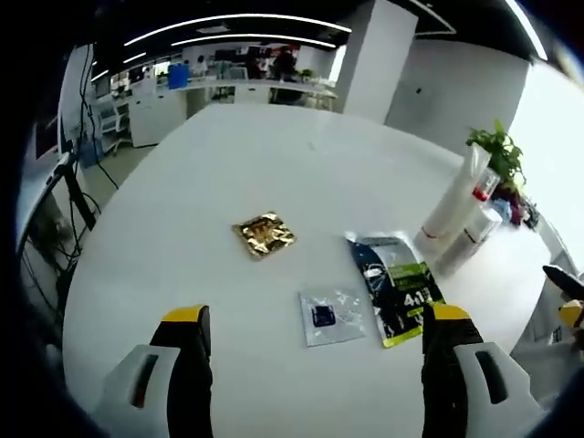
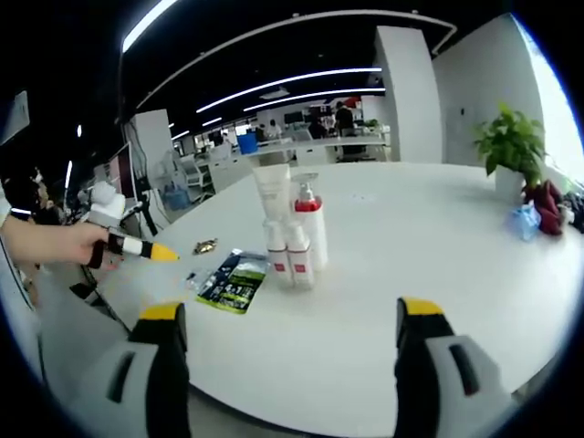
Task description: Arrange the skincare products in the storage area until every visible bottle or jar stands upright without overlapping.
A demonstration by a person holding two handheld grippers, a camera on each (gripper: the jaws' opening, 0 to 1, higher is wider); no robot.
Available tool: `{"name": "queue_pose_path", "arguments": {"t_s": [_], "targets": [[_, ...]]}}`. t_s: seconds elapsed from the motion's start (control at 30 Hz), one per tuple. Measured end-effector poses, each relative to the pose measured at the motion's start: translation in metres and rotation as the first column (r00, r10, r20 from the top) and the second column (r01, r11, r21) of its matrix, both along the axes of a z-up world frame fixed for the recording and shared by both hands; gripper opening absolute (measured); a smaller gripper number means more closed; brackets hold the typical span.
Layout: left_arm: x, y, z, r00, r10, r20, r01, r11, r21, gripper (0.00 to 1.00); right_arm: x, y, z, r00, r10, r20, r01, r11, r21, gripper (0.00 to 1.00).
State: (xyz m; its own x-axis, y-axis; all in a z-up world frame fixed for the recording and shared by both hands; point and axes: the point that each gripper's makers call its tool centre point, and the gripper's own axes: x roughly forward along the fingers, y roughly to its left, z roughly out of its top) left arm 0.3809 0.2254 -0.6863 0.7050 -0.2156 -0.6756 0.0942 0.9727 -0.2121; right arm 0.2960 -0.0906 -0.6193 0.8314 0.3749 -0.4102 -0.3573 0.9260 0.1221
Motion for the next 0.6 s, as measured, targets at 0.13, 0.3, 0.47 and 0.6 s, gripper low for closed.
{"name": "queue_pose_path", "arguments": {"t_s": [0.13, 0.3, 0.47, 0.6], "targets": [[0.014, 0.001, -0.007, 0.999, 0.026, -0.031, -0.026, 1.000, -0.007, 0.93, 0.001, -0.001, -0.001, 1.000, -0.003, -0.005, 0.003, 1.000, -0.001, 0.96], [0.030, 0.004, -0.016, 0.995, 0.079, -0.061, -0.079, 0.997, 0.001, 0.89, 0.001, -0.002, -0.002, 1.000, -0.011, -0.013, 0.011, 1.000, -0.002, 0.96], [0.045, 0.006, -0.026, 0.986, 0.135, -0.097, -0.133, 0.991, 0.023, 0.87, 0.001, -0.004, -0.004, 0.999, -0.020, -0.025, 0.020, 1.000, -0.001, 0.95], [0.055, 0.010, -0.034, 0.978, 0.175, -0.115, -0.169, 0.984, 0.056, 0.86, 0.001, -0.004, -0.005, 0.999, -0.023, -0.031, 0.023, 1.000, -0.005, 0.95]]}}
